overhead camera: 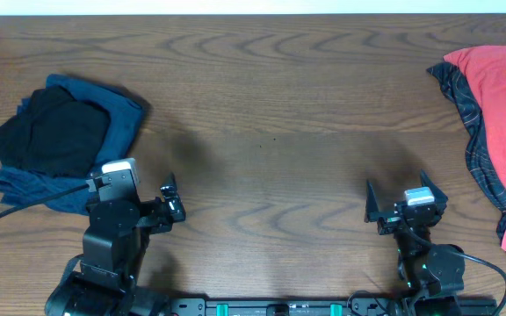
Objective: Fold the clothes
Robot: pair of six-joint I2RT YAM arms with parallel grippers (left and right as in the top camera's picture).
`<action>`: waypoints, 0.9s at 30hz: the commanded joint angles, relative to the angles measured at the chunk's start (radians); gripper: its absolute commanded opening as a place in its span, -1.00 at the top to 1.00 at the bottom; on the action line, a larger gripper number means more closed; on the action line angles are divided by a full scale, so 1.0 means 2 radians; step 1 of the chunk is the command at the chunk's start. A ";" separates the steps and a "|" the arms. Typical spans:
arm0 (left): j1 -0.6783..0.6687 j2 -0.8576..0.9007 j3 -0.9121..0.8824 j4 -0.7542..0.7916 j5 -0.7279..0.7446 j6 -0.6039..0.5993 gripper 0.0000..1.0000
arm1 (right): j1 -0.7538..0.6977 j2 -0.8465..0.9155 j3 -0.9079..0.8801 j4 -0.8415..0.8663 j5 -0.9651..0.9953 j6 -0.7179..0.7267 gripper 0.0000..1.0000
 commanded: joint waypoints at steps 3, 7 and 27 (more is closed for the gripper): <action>-0.002 0.000 -0.002 0.001 -0.004 0.001 -0.96 | -0.004 -0.003 0.000 -0.002 -0.004 -0.008 -0.99; -0.002 0.000 -0.002 0.001 -0.004 0.001 -0.96 | -0.004 -0.003 0.000 -0.002 -0.004 -0.008 -0.99; 0.109 -0.017 -0.075 -0.021 0.056 0.002 -0.96 | -0.004 -0.003 0.000 -0.002 -0.004 -0.008 -0.98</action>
